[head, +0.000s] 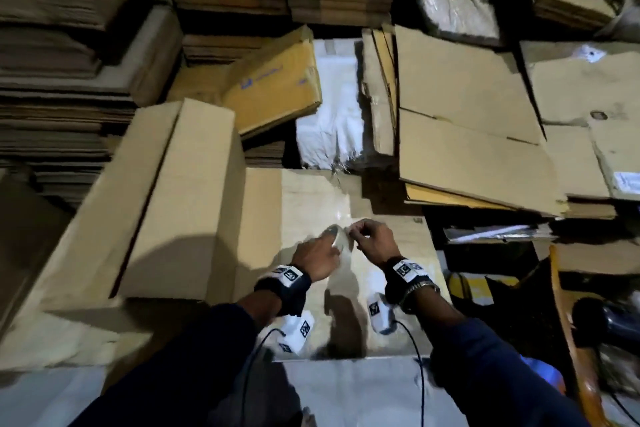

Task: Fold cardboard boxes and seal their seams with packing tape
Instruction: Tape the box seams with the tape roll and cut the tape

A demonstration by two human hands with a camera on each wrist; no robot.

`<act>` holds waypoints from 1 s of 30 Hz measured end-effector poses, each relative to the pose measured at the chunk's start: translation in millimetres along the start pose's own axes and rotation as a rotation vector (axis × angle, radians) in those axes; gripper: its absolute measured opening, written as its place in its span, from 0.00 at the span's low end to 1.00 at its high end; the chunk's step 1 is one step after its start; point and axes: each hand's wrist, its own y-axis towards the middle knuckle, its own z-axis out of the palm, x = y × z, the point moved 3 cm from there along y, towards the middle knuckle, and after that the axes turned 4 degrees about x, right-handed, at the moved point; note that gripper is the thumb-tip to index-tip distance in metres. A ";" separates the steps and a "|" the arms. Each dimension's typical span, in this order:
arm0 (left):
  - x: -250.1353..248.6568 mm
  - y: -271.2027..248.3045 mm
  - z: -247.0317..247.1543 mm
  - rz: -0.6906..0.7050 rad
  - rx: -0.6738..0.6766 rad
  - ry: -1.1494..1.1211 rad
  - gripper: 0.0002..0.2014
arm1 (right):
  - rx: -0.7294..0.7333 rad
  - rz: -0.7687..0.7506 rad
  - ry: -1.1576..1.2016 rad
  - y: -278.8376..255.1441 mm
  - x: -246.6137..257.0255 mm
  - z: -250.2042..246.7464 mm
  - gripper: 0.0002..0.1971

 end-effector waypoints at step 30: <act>221.9 -193.4 -257.3 0.065 -0.258 -0.831 0.16 | 0.137 -0.047 0.513 33.3 334.0 230.3 0.13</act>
